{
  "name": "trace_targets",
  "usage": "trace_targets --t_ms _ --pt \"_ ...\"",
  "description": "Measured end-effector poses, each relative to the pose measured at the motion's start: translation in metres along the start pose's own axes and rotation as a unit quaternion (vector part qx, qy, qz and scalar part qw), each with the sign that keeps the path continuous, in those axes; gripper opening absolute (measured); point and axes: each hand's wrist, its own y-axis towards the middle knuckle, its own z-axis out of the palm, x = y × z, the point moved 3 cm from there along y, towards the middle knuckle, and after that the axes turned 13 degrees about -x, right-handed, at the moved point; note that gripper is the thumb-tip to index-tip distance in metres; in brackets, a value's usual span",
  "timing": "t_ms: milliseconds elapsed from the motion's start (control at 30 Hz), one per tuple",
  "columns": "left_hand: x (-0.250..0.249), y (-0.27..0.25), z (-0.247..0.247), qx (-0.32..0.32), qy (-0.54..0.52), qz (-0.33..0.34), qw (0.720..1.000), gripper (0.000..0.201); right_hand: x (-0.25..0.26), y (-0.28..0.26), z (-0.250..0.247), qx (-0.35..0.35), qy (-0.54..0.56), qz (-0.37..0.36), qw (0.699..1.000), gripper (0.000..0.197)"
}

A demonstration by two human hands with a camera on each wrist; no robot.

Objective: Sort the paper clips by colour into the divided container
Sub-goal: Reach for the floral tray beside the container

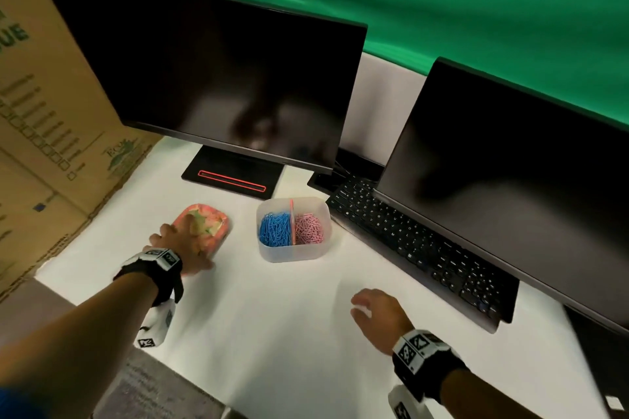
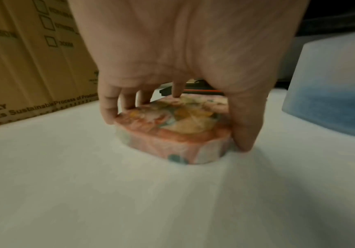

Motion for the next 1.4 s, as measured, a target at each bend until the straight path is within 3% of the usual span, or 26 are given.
trace_targets --t_ms 100,200,333,433,500,600,700,1033,1400 --pt "0.0 0.002 -0.005 -0.01 -0.026 0.0 1.0 0.119 -0.009 -0.011 0.005 -0.001 0.001 -0.017 1.0 0.024" --pt "-0.017 0.005 -0.029 -0.046 -0.136 0.034 0.989 0.115 -0.018 -0.017 0.004 -0.014 0.002 -0.011 1.0 0.024" --pt "-0.068 -0.011 -0.072 -0.079 -0.233 0.229 0.942 0.119 -0.024 -0.026 0.004 -0.02 -0.015 -0.027 0.999 0.025" --pt "-0.118 -0.033 -0.086 -0.07 -0.134 0.376 0.914 0.122 -0.026 -0.03 0.004 -0.021 -0.013 -0.025 0.999 0.025" --pt "-0.145 -0.043 -0.084 -0.063 -0.031 0.42 0.905 0.121 -0.026 -0.033 0.004 -0.021 -0.011 -0.024 0.999 0.025" --pt "-0.167 -0.05 -0.073 -0.043 0.068 0.439 0.895 0.121 -0.028 -0.037 0.006 -0.023 -0.003 -0.02 1.0 0.025" --pt "-0.171 -0.052 -0.063 -0.023 0.1 0.434 0.895 0.12 -0.029 -0.04 0.005 -0.021 0.004 -0.011 1.0 0.027" --pt "-0.164 -0.045 -0.064 0.004 0.106 0.408 0.907 0.122 -0.025 -0.043 0.002 -0.007 0.014 -0.002 1.0 0.029" --pt "-0.165 -0.037 -0.053 -0.006 0.142 0.42 0.896 0.127 -0.021 -0.047 0.006 0.007 0.019 0.01 1.0 0.033"
